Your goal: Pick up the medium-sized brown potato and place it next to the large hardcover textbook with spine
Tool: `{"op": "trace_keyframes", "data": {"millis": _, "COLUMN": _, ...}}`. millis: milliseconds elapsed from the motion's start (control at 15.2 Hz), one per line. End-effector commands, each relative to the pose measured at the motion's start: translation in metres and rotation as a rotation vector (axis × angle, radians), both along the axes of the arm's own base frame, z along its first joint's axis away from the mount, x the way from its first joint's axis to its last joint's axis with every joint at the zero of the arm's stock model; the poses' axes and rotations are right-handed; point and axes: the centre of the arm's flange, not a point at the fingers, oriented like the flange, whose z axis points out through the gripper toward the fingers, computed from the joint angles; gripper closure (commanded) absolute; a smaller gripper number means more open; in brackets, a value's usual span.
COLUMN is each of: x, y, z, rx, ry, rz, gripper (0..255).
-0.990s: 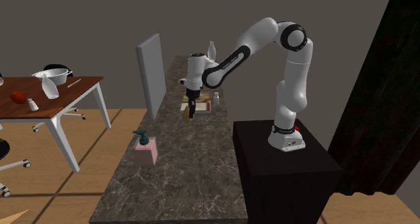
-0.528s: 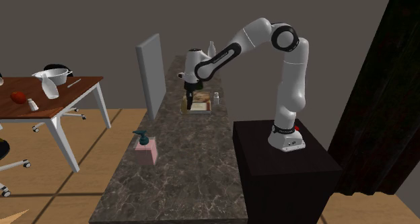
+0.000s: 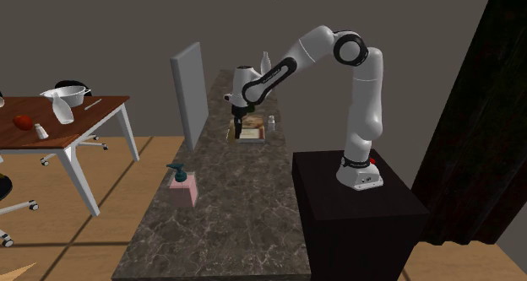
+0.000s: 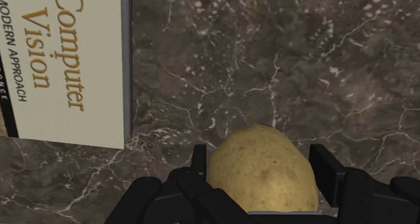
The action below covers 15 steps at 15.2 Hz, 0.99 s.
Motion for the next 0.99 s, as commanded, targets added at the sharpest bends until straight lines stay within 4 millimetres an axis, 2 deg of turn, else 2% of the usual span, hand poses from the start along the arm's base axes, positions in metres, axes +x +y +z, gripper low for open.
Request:
{"op": "trace_keyframes", "data": {"millis": 0, "x": 0.0, "y": 0.0, "z": -0.01, "rx": 0.0, "ry": 0.0, "rz": 0.0, "gripper": 255}}
{"op": "trace_keyframes", "data": {"millis": 924, "x": 0.0, "y": 0.0, "z": -0.084, "rx": 0.0, "ry": 0.0, "rz": 0.0, "gripper": 255}}
